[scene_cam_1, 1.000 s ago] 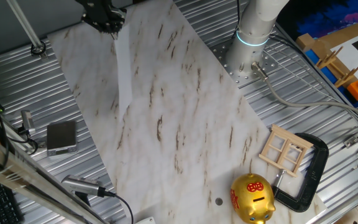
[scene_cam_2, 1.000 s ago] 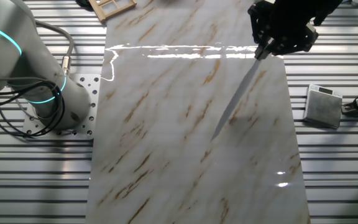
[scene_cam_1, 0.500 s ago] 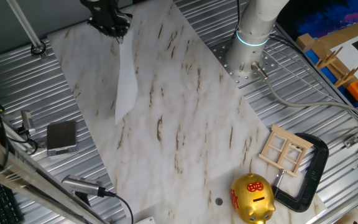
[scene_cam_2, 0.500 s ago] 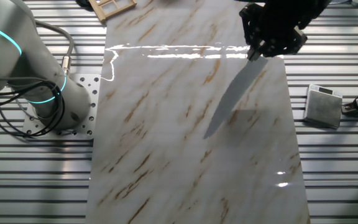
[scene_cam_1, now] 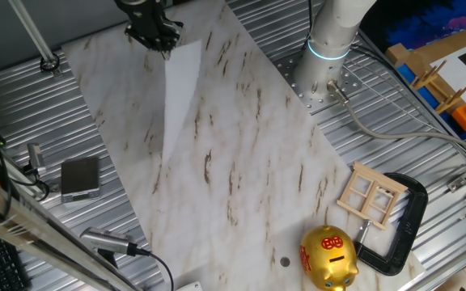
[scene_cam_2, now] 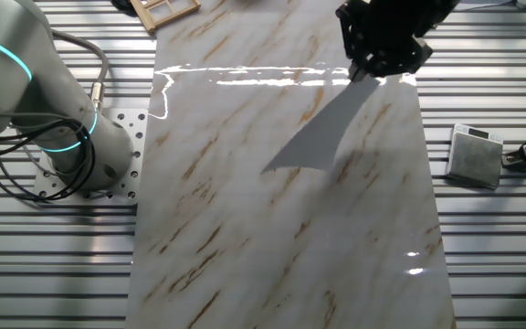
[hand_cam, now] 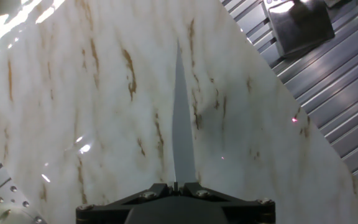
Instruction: Flip over and spread out the paper that is laid flat on the table
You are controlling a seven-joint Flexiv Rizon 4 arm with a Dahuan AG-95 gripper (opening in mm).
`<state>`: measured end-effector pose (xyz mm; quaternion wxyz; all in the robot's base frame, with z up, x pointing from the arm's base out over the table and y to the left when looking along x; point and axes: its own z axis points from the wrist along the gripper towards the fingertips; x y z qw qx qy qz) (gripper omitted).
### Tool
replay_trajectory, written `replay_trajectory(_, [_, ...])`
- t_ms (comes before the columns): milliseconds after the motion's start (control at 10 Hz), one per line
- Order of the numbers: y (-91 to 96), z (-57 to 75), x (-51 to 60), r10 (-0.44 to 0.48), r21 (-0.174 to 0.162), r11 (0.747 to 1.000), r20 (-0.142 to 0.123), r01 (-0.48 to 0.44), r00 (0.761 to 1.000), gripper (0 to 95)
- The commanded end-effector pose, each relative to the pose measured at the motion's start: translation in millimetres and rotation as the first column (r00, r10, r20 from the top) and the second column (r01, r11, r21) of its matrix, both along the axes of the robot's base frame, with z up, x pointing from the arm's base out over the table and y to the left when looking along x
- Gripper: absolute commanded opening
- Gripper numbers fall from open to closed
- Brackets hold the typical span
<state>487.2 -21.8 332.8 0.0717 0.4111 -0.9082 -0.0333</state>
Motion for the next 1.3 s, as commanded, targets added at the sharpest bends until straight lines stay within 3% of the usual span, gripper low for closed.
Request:
replay_trajectory(100, [2.3, -4.0, -2.2, -0.005, 0.000, 1.000, 0.005, 0.005, 1.000, 0.0])
replay_trajectory(700, [8.8, -14.7, -7.3, -0.007, -0.001, 1.000, 0.016, 0.007, 1.000, 0.0])
replay_trajectory(1300, [9.9, -16.6, -8.9, -0.019, 0.003, 1.000, 0.023, 0.019, 1.000, 0.0])
